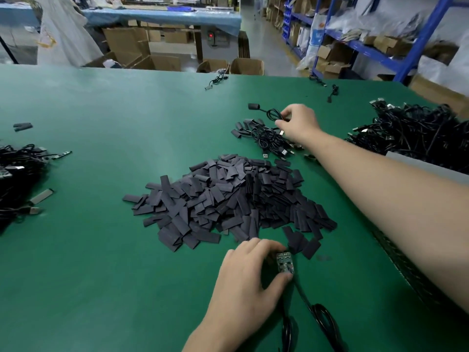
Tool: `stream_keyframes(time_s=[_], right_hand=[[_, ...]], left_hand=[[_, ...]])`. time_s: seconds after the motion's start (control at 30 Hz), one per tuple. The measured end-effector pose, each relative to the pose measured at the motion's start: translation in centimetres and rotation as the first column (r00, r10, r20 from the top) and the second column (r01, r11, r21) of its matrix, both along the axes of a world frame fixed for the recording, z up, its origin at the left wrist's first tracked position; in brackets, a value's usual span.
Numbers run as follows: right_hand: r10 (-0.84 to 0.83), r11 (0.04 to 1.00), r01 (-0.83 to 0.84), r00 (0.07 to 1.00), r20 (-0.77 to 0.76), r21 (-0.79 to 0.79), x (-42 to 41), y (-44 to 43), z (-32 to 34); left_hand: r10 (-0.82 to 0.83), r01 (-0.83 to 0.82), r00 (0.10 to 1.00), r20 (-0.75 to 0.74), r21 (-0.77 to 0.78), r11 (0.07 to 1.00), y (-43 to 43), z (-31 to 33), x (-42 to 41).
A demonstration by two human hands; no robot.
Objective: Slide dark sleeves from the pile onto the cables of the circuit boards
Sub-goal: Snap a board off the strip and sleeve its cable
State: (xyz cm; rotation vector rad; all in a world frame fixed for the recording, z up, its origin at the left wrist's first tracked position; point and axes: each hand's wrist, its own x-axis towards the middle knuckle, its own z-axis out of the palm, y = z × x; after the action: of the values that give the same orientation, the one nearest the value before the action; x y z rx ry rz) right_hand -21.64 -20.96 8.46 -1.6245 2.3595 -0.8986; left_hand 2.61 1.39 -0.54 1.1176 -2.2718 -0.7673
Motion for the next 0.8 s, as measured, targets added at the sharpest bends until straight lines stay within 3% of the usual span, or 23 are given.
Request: stream_keyframes(time_s=[0.17,0.37,0.5,0.6,0.7,0.8], right_hand=[[0.069,0.993,-0.069,0.998,0.003,0.099,-0.2,-1.5,-0.8],[0.156,0.984,-0.142,0.977,0.145,-0.104,1.6,6.9,-1.5],[0.252,0.960,-0.208,0.932,0.260,-0.185,3.4,16.6,-2.9],[0.330,0.943,-0.310,0.834,0.441,-0.119,4.5,22.8,-4.3],[0.372,0.911,-0.408,0.757,0.537,-0.057,5.5,26.5,-5.6],[0.377,0.914,-0.393,0.724,0.578,-0.103,6.4,27.8,-7.0]], left_hand=[[0.057,-0.001,0.969,-0.240,0.224,0.974,-0.1,0.3,-0.4],[0.172,0.053,0.890,-0.424,0.469,0.882,-0.3,0.7,-0.2],[0.234,0.094,0.829,-0.508,0.539,0.837,-0.6,1.1,0.2],[0.287,0.096,0.789,-0.543,0.571,0.815,-0.7,1.4,0.4],[0.320,0.108,0.753,-0.575,0.587,0.802,-0.6,1.6,0.4],[0.325,0.127,0.742,-0.586,0.600,0.790,-0.4,1.5,0.6]])
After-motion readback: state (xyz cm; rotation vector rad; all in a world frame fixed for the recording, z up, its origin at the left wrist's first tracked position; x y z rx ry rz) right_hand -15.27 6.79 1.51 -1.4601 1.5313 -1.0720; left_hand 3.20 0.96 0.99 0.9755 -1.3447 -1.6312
